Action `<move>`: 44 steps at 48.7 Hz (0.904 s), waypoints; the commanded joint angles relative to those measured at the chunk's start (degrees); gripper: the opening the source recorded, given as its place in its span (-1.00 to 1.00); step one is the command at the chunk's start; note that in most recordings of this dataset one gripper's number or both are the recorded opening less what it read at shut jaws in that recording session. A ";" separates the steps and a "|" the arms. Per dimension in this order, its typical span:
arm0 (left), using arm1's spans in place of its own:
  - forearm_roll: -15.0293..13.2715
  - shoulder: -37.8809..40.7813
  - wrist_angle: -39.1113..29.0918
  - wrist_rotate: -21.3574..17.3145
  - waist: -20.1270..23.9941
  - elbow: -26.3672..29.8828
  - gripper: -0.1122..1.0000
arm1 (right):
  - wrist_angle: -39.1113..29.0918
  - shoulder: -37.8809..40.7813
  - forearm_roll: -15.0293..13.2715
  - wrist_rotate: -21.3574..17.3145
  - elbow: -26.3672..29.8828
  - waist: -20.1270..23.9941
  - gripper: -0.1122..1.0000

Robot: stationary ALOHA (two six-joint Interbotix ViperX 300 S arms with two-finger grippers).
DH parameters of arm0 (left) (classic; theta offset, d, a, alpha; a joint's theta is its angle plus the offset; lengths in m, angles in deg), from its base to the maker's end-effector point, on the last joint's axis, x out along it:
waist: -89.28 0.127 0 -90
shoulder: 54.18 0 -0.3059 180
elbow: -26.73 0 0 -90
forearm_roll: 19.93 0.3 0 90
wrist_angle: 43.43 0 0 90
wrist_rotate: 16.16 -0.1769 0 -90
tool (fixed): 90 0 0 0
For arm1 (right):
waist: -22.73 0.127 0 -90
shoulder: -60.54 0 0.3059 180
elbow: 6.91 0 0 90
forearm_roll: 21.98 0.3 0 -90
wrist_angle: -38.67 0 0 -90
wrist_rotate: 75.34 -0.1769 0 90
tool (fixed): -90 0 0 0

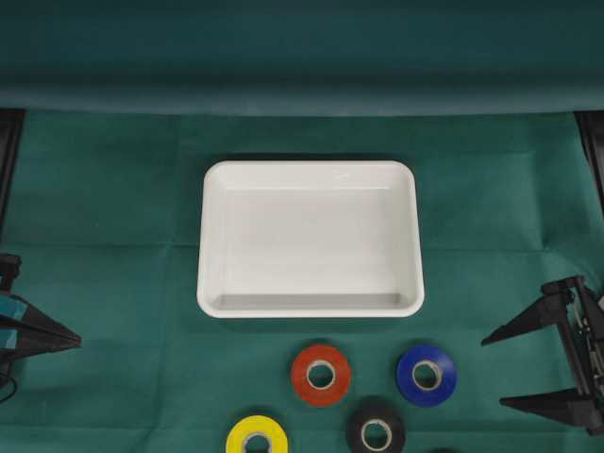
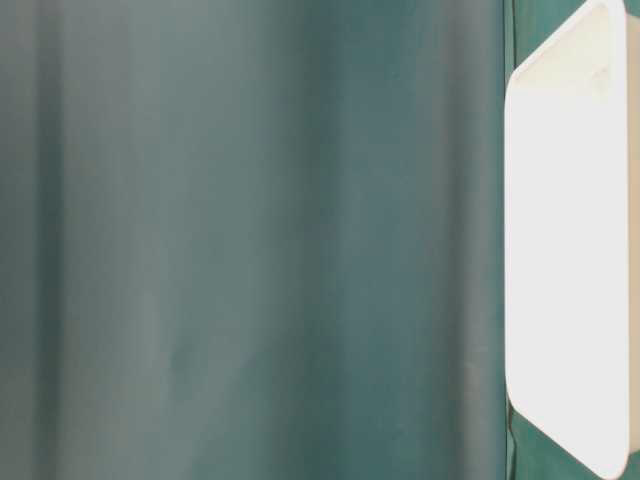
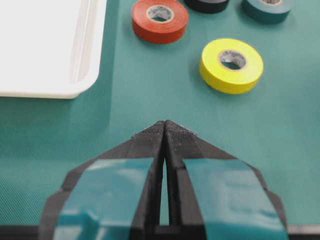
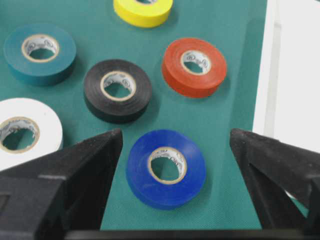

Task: Put the tape into the white case with the right arm.
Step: 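Move the right gripper over the black tape roll and lower it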

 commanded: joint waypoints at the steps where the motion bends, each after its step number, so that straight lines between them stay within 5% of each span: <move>1: -0.09 0.44 0.35 0.09 -0.09 0.70 -0.80 | 0.79 1.41 -0.09 -0.09 1.85 0.26 0.69; 44: -0.09 0.44 0.44 0.18 -0.09 0.62 -0.80 | 7.56 28.39 0.18 -3.69 16.00 0.18 0.52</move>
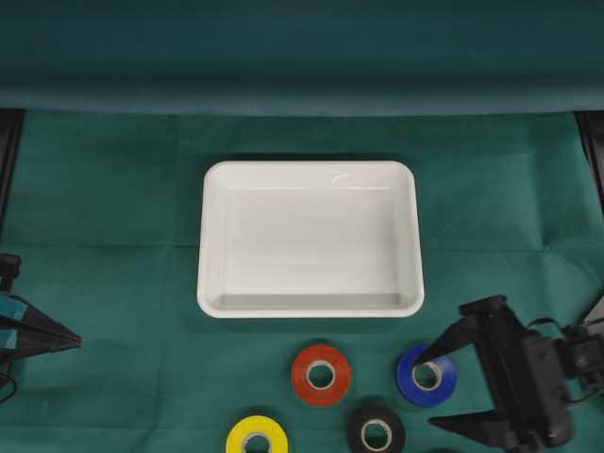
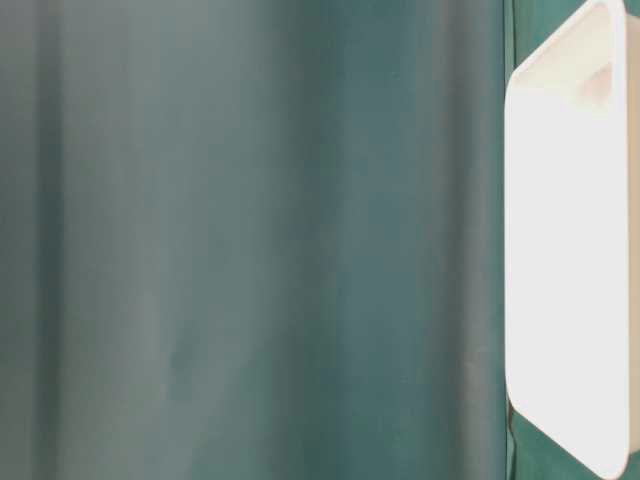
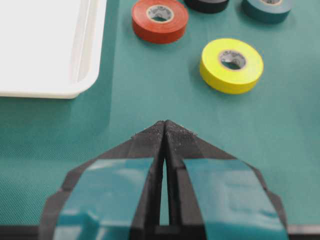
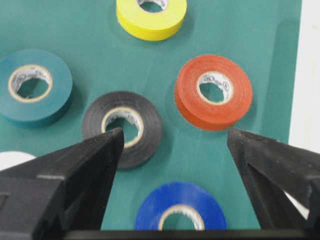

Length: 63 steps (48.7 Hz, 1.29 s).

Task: Put the tape into the white case with the right arm.
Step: 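Move the right gripper over the black tape roll and lower it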

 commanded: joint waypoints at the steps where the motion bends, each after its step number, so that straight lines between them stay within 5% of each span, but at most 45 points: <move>1: -0.09 0.44 0.44 0.00 -0.26 0.62 -0.80 | 0.53 2.29 0.18 -0.09 2.99 0.18 0.52; 29: -0.09 0.44 0.44 0.09 -0.18 0.53 -0.80 | -0.79 10.11 0.35 -0.18 8.00 0.18 0.52; 52: -0.09 0.44 0.44 1.14 -0.18 0.35 -0.80 | -19.25 12.30 0.35 -7.47 13.36 0.18 0.52; 63: -0.09 0.44 0.44 1.14 -0.18 0.35 -0.80 | -20.74 13.10 0.35 -7.65 14.33 0.18 0.52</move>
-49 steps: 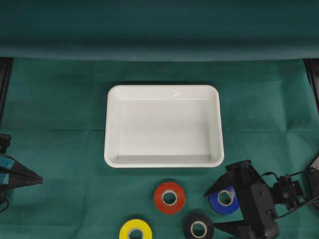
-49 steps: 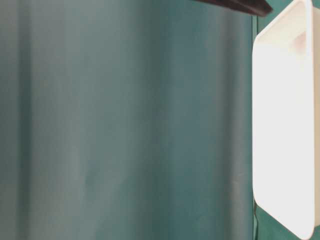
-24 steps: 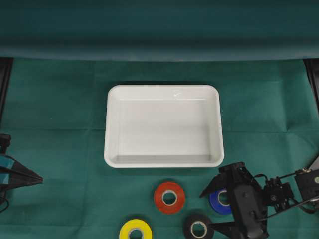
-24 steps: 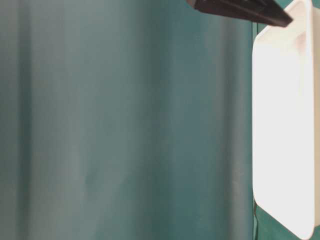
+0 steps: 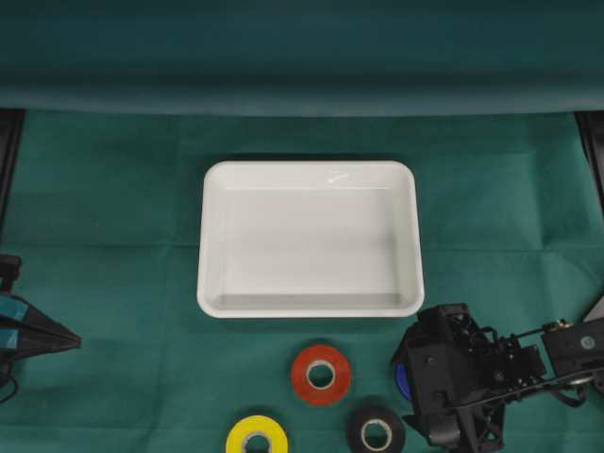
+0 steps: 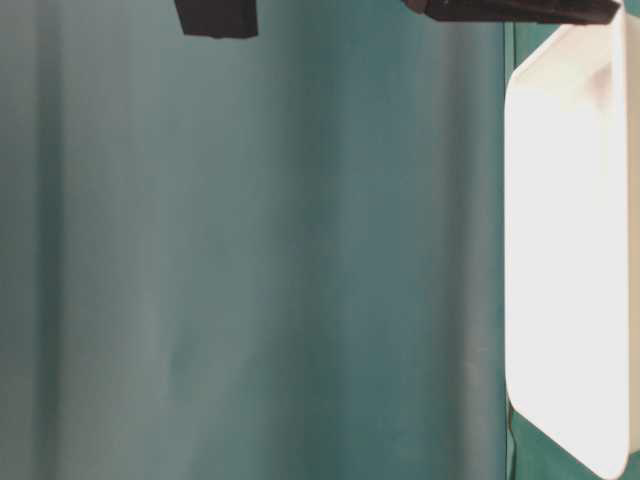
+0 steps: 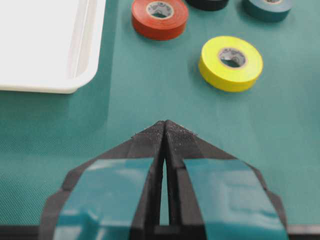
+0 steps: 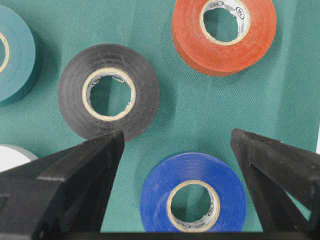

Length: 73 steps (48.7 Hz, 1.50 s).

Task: Put the tape into the white case with the right arm.
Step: 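Move the right gripper over the black tape roll and lower it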

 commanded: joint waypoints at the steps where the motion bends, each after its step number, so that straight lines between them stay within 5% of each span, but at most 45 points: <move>1: -0.09 0.44 0.44 0.09 -0.09 0.70 -0.79 | -0.09 -0.09 0.09 -0.26 1.67 0.18 0.52; 23: -0.09 0.44 0.44 0.09 -0.09 0.70 -0.80 | -2.02 1.76 0.09 -8.26 3.60 0.18 0.52; 46: -0.09 0.44 0.44 0.09 -0.09 0.70 -0.79 | -4.13 5.89 0.09 -8.35 7.29 0.97 0.52; 73: -0.09 0.44 0.62 0.09 -0.09 0.62 -0.80 | 1.49 13.97 0.09 -8.35 8.17 0.97 0.52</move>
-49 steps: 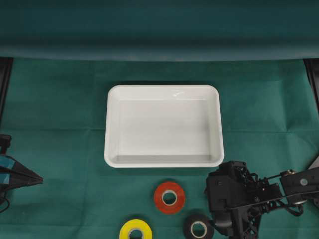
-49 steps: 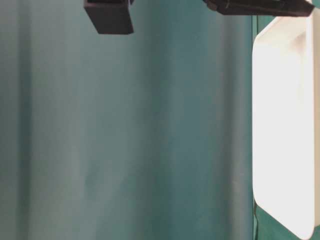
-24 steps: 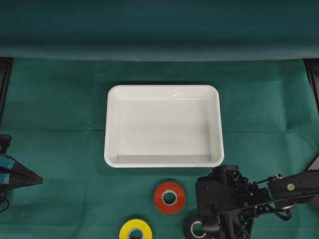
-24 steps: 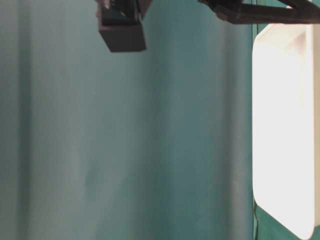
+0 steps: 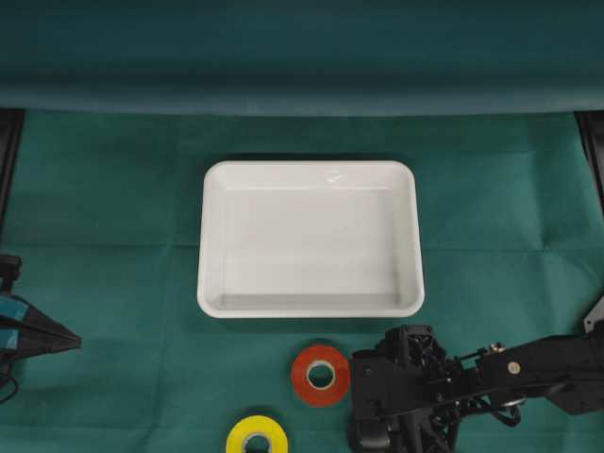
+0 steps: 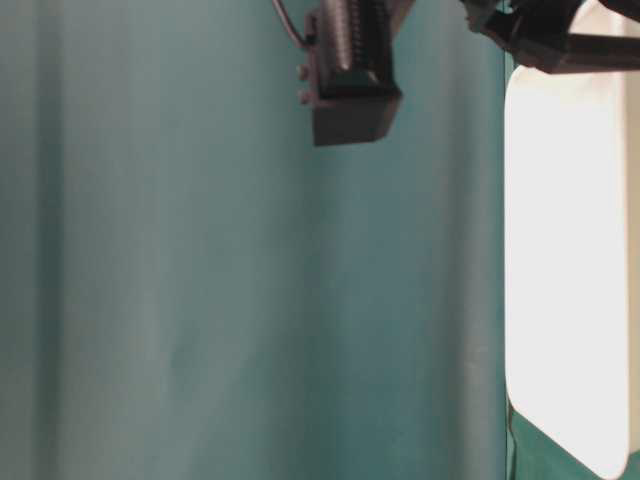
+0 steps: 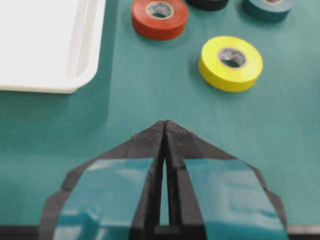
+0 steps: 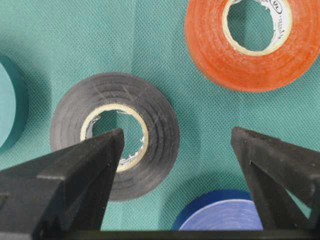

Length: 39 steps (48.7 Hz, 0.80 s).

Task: Put the tape into the white case with the right arm.
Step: 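Move the right gripper over the black tape roll and lower it, then close the right gripper on the black tape roll's rim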

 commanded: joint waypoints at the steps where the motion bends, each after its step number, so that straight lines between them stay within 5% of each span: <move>1: -0.09 0.44 0.62 0.00 -0.09 0.62 -0.80 | 0.70 0.09 0.00 -0.09 1.23 0.18 0.52; 21: -0.09 -0.09 2.11 -0.09 0.88 -0.62 -0.80 | 0.62 1.32 0.00 -0.18 1.23 0.18 0.42; 25: -0.09 -0.97 3.52 0.00 0.88 -1.76 -0.80 | 0.53 1.32 0.09 -0.18 1.32 0.18 0.20; 33: -0.09 -5.36 4.83 0.00 0.88 -4.31 -0.80 | 0.26 1.32 0.09 -0.18 2.11 0.18 -0.60; 39: -0.09 -9.32 4.66 -0.09 0.88 -5.80 -0.80 | -0.53 1.32 0.09 -0.18 2.11 0.18 -0.82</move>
